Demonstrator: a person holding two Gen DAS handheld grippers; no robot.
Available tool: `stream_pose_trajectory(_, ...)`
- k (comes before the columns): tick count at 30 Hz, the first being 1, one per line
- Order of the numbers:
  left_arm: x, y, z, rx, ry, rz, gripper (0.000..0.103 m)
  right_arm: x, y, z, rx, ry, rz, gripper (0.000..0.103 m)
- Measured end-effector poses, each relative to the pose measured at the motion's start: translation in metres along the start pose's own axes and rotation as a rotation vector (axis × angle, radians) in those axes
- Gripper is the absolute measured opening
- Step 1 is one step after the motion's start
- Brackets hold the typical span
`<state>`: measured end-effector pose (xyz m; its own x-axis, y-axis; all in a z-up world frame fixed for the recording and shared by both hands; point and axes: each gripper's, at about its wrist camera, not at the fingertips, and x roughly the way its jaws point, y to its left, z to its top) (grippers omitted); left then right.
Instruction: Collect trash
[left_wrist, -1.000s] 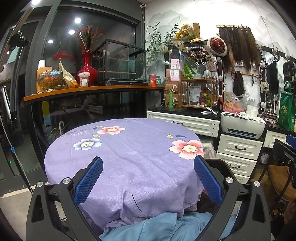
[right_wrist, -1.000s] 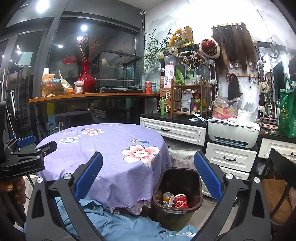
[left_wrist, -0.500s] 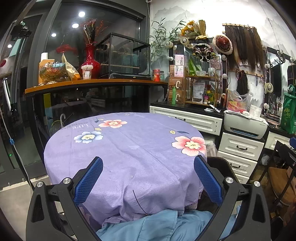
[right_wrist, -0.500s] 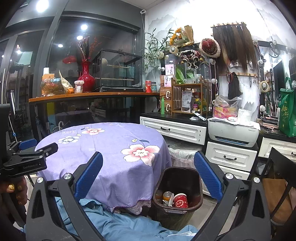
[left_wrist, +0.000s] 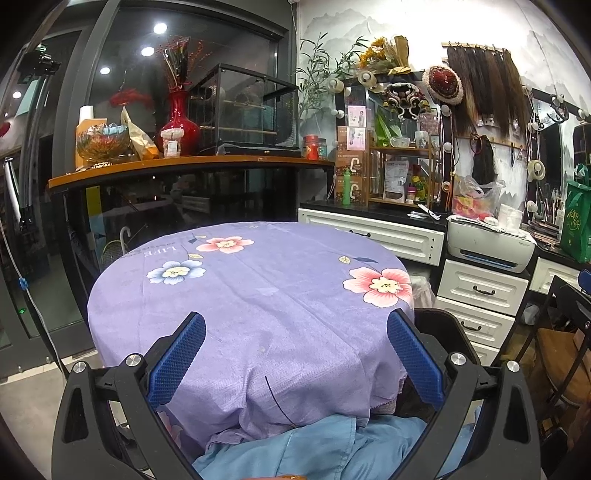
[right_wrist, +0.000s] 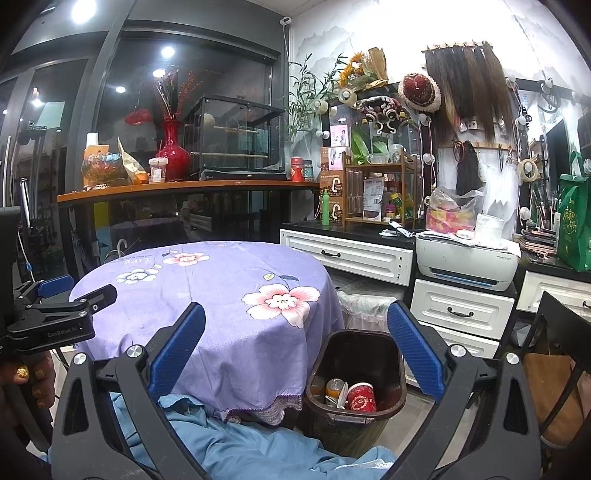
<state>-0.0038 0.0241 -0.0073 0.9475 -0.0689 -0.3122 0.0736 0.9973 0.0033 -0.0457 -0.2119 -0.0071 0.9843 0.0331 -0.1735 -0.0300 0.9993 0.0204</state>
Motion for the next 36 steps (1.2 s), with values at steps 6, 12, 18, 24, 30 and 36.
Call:
stream_pose_trajectory(6, 0.001, 0.0001, 0.0003, 0.002, -0.001, 0.0, 0.097, 0.0002, 0.0003, -0.0001, 0.001, 0.002, 0.0, 0.097)
stream_pose_trajectory(12, 0.0006, -0.0003, 0.0004, 0.003, 0.0, 0.0, 0.097, 0.0007, 0.0, -0.0003, 0.0, 0.001, 0.0, 0.097)
stream_pose_trajectory(18, 0.0006, -0.0005, 0.0005, 0.002, -0.001, 0.0, 0.097, 0.0009, 0.0005, -0.0004, 0.0, 0.002, 0.0, 0.097)
stream_pose_trajectory(24, 0.0007, -0.0009, 0.0007, 0.003, 0.0, 0.0, 0.097, 0.0008, 0.0005, 0.0004, 0.001, 0.003, -0.001, 0.097)
stream_pose_trajectory(30, 0.0002, -0.0014, 0.0007, 0.005, -0.001, 0.001, 0.098, 0.0009, 0.0004, 0.0006, 0.0, 0.002, 0.0, 0.097)
stream_pose_trajectory(36, 0.0008, -0.0005, 0.0011, 0.004, -0.002, -0.001, 0.098, 0.0014, 0.0001, -0.0008, 0.001, 0.004, 0.0, 0.097)
